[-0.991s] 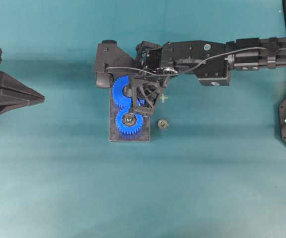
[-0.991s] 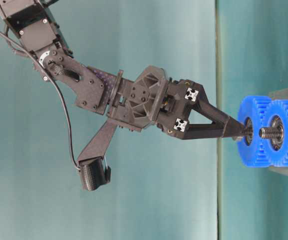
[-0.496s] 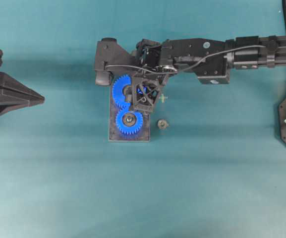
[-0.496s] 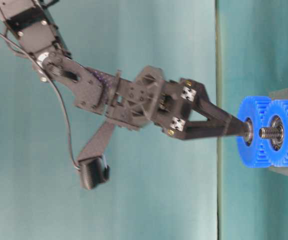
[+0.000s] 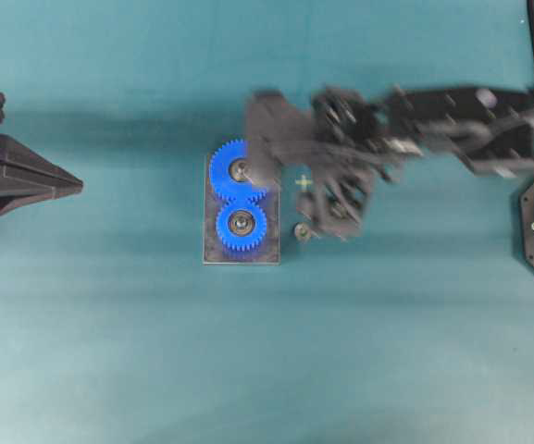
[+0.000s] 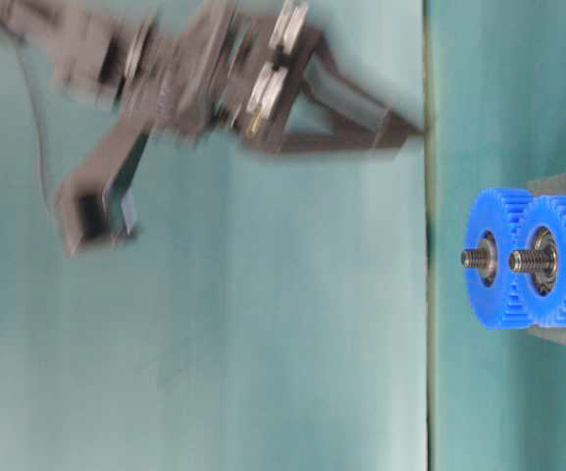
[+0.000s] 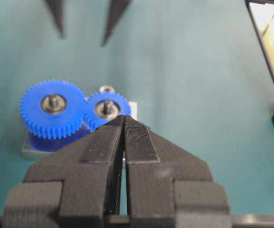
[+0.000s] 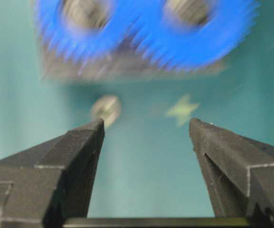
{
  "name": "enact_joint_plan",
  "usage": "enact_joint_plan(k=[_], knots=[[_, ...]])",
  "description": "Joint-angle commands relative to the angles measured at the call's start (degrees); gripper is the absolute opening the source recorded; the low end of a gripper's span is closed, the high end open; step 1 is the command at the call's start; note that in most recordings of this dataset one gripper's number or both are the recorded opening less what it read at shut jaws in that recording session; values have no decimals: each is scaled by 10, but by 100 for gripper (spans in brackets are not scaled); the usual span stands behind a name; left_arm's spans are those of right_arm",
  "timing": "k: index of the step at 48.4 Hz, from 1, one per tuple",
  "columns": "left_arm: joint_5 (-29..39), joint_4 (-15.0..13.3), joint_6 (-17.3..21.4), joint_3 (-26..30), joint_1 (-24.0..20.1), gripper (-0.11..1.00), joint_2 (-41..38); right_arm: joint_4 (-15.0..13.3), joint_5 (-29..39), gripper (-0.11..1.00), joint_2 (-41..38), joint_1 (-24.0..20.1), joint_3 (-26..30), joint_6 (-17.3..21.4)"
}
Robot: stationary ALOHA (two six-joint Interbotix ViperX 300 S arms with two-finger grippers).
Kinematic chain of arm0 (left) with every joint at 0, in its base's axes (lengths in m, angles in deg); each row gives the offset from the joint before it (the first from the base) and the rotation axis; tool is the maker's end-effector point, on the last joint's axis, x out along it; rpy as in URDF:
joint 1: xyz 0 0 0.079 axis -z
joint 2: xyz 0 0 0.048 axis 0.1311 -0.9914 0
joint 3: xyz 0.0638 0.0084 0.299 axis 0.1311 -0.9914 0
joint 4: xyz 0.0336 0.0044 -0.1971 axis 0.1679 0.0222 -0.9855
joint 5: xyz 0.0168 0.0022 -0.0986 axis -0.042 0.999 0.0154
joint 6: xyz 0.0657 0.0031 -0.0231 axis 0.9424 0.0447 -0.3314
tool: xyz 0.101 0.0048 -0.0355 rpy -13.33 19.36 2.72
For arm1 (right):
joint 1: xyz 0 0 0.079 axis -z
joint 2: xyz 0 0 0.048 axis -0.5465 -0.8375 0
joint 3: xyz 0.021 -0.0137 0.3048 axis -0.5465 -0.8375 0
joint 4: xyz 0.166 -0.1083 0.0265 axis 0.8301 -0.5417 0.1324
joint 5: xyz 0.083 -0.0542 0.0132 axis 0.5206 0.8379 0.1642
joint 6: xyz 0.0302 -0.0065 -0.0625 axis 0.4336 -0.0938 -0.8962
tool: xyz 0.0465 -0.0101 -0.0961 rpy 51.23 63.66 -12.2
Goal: Insert the washer onto the shaft.
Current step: 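Lift the right gripper and move it to the lower silver washer, then grasp the lower silver washer with the right gripper and lift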
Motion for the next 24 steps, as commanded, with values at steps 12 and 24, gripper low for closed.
enact_joint_plan(k=[12,24], knots=[[-5,2,2,12,-1,0,4,-1,-146,77,-25,-34,-88,4],[-6,1,2,16,-1,0,15,-2,-170,76,-91,-40,-69,4]])
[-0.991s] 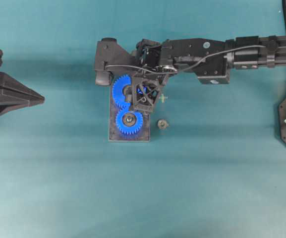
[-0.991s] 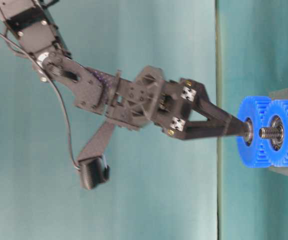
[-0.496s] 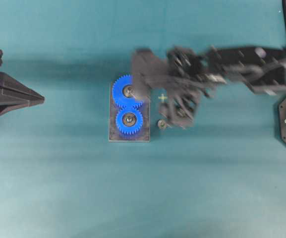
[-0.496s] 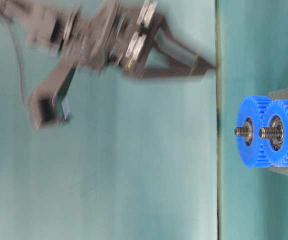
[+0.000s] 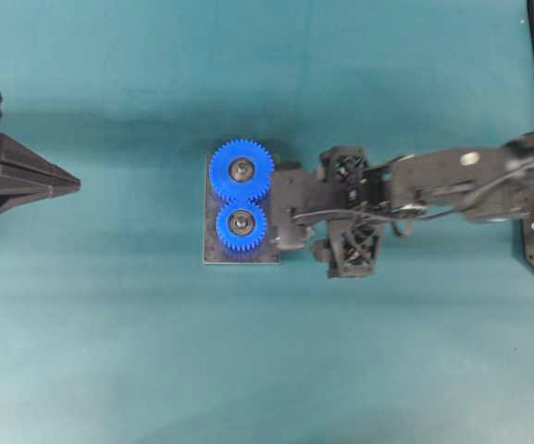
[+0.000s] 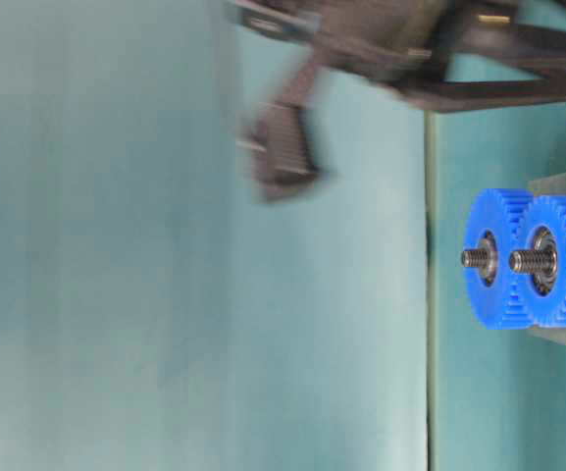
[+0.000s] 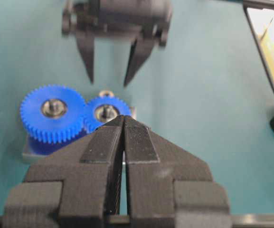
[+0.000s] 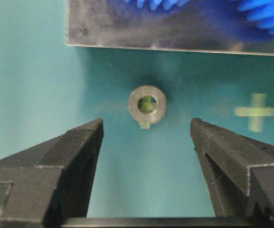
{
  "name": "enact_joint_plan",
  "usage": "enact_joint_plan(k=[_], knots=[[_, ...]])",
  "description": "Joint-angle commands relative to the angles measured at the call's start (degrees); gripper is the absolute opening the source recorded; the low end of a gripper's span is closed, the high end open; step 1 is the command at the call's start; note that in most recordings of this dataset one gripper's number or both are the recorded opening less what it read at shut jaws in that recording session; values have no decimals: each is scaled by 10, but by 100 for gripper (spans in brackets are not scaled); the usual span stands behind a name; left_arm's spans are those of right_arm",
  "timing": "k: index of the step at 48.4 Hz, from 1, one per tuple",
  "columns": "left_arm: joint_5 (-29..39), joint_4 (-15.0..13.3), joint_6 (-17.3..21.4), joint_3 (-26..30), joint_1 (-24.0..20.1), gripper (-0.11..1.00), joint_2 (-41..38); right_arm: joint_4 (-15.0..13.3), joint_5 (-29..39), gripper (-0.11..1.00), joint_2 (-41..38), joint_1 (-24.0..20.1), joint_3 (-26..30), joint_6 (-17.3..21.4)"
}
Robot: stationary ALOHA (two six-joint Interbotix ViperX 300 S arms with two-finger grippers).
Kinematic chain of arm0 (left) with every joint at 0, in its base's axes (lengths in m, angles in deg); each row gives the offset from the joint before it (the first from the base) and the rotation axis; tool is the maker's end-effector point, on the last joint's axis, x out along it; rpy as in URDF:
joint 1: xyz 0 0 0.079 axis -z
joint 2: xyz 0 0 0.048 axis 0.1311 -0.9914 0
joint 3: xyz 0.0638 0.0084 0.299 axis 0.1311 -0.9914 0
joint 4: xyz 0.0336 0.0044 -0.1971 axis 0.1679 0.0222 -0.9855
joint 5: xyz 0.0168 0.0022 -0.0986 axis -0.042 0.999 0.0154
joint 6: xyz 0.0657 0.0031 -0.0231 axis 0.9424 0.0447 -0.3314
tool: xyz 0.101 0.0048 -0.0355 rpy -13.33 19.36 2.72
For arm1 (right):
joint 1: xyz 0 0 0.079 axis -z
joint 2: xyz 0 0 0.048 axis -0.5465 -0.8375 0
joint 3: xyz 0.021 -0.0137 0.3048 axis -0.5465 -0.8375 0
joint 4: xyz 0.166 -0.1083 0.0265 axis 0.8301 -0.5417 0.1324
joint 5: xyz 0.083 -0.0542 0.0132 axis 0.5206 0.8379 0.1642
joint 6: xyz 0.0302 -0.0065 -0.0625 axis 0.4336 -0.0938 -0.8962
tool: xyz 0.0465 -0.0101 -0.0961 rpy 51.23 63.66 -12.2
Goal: Insert the washer onto the shaft.
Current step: 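Grasp the lower silver washer with the right gripper and lift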
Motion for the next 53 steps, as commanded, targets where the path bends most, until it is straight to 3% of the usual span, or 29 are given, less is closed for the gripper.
enact_joint_plan(k=[1,9,18,37,46,53], knots=[[-4,2,1,15,-1,0,3,-2,-7,76,-3,-4,18,4],[-4,1,0,15,-1,0,3,-3,-15,73,-13,-4,25,4],[-4,2,-1,15,-1,0,1,-3,-18,59,-16,0,23,5],[-4,1,-2,14,-1,0,1,-3,6,54,-37,1,21,28],[-4,2,-2,12,-1,0,0,-2,11,33,-40,2,25,47],[-4,2,-3,11,-1,0,1,-3,14,32,-32,3,30,55]])
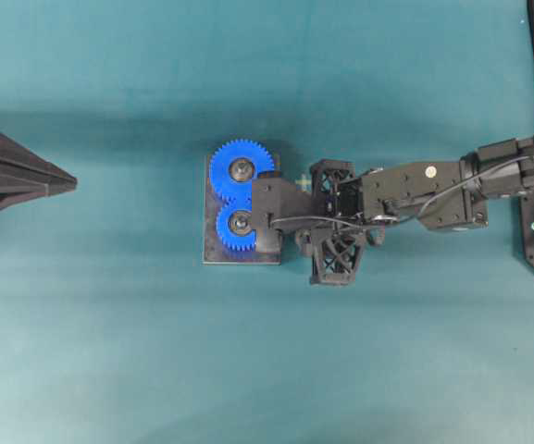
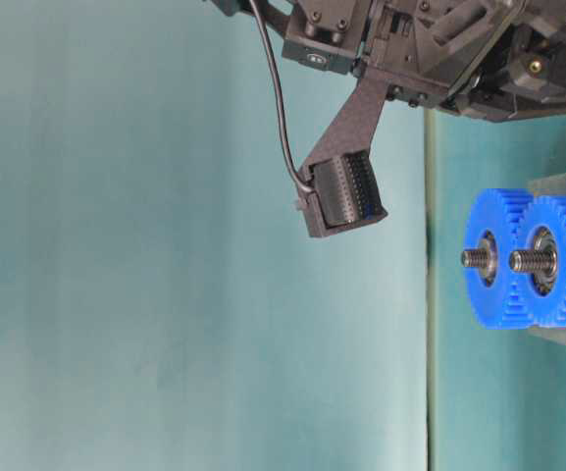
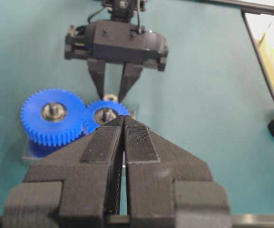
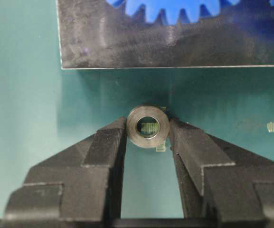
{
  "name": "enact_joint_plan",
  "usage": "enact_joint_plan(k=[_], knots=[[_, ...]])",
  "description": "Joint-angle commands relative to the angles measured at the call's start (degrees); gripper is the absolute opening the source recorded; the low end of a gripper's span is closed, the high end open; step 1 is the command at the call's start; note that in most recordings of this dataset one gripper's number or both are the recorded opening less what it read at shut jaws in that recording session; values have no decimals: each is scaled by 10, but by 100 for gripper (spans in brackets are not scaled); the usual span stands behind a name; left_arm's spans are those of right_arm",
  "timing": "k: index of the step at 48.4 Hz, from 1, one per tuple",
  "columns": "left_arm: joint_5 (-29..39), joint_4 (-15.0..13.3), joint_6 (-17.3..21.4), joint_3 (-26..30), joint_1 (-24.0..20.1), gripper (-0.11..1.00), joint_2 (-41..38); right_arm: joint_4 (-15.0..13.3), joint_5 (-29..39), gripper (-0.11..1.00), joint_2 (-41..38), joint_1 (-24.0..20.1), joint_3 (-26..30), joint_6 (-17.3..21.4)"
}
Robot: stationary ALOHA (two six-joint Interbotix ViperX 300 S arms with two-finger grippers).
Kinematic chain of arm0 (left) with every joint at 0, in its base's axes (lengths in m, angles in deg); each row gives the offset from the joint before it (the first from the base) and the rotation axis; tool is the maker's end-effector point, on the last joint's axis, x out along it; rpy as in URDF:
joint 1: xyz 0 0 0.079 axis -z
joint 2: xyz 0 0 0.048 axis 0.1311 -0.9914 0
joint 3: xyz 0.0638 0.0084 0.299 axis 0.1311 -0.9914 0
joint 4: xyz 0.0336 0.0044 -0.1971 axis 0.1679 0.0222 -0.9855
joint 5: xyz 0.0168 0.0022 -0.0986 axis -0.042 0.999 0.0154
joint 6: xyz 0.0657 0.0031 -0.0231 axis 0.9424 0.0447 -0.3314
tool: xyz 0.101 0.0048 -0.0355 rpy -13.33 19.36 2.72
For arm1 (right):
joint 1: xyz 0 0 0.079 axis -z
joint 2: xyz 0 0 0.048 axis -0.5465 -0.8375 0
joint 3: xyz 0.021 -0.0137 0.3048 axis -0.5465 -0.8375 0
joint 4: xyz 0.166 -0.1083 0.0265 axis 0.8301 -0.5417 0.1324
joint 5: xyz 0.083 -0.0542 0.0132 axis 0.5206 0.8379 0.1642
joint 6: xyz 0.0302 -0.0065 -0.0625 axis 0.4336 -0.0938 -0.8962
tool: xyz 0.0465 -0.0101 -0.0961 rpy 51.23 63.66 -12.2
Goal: Insert the washer onto the shaft.
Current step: 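Grasp the lower silver washer with the right gripper and lift, then carry the washer over the lower blue gear's shaft and lower it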
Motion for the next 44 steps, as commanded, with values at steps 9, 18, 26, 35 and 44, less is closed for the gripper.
enact_joint_plan(k=[9,18,26,35,44], knots=[[-5,2,-2,11,-1,0,-2,-3,52,32,44,7,32,9],[-4,2,-2,5,-1,0,-1,-3,114,32,68,7,84,5],[-4,2,-2,4,-1,0,-1,-3,150,32,64,6,145,4],[-5,2,-3,4,-1,0,-1,-10,156,32,40,6,200,1],[-4,2,-3,4,-1,0,0,-10,157,32,8,4,232,-15]])
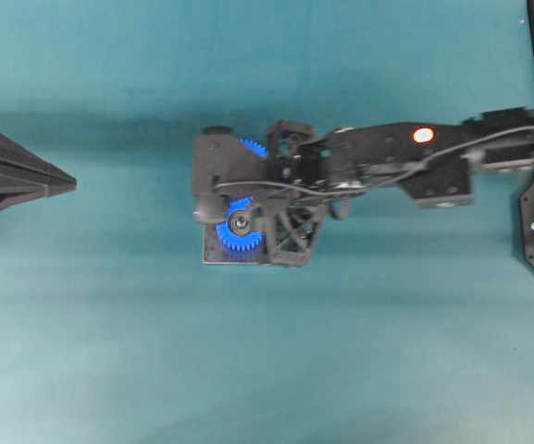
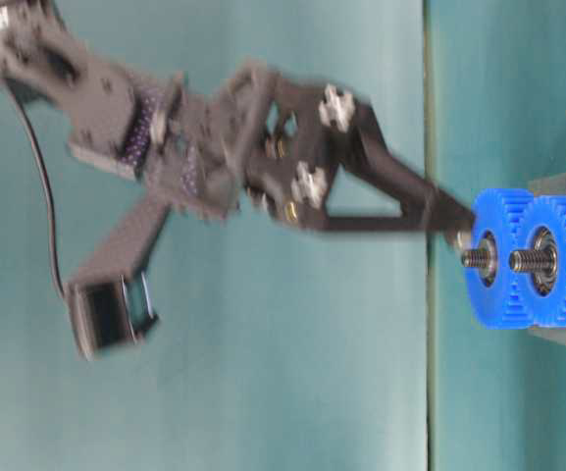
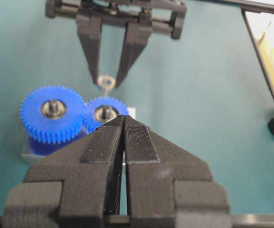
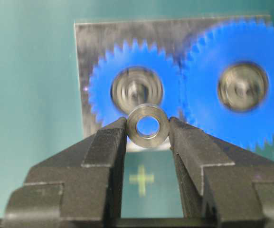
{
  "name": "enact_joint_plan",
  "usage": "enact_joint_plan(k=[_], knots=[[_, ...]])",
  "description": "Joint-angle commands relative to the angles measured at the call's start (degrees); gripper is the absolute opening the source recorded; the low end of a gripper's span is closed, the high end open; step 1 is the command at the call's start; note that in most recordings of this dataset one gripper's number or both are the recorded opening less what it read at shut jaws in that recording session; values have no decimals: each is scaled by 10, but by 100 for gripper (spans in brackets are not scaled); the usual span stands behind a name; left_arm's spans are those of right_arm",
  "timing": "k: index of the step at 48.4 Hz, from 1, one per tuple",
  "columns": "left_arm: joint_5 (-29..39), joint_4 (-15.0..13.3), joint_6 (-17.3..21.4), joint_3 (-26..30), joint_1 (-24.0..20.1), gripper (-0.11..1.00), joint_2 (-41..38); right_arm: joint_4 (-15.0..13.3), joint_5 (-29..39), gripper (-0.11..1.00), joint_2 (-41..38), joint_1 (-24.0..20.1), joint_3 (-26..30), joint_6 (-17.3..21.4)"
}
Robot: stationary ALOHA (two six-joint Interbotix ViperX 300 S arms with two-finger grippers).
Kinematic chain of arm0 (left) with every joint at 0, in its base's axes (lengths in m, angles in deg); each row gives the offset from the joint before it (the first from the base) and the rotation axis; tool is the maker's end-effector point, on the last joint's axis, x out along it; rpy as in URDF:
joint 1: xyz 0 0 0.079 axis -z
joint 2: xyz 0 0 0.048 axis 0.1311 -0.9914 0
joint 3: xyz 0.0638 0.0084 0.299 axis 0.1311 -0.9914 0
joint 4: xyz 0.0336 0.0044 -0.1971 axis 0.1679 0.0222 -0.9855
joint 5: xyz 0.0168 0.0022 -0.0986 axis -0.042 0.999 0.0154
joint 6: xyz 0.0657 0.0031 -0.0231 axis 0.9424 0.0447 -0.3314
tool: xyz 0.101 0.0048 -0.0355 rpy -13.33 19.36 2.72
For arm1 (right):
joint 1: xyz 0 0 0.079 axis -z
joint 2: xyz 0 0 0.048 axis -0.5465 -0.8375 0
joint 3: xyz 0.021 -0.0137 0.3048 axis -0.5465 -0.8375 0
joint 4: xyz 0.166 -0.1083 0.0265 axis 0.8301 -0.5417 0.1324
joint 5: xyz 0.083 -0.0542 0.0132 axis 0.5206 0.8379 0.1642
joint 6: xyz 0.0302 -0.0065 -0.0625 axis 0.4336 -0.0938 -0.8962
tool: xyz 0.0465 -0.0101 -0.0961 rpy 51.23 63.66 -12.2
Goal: Insert the washer onto the shaft.
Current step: 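Carry the washer over the lower blue gear's shaft and lower it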
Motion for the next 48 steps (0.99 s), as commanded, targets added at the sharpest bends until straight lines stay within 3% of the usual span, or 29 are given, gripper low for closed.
enact_joint_plan(k=[1,48], knots=[[-4,1,0,7,0,0,-1,-1,-1,32,-3,-4,26,-12],[-4,2,-8,-4,-1,0,15,3,26,32,-33,-14,41,-18]])
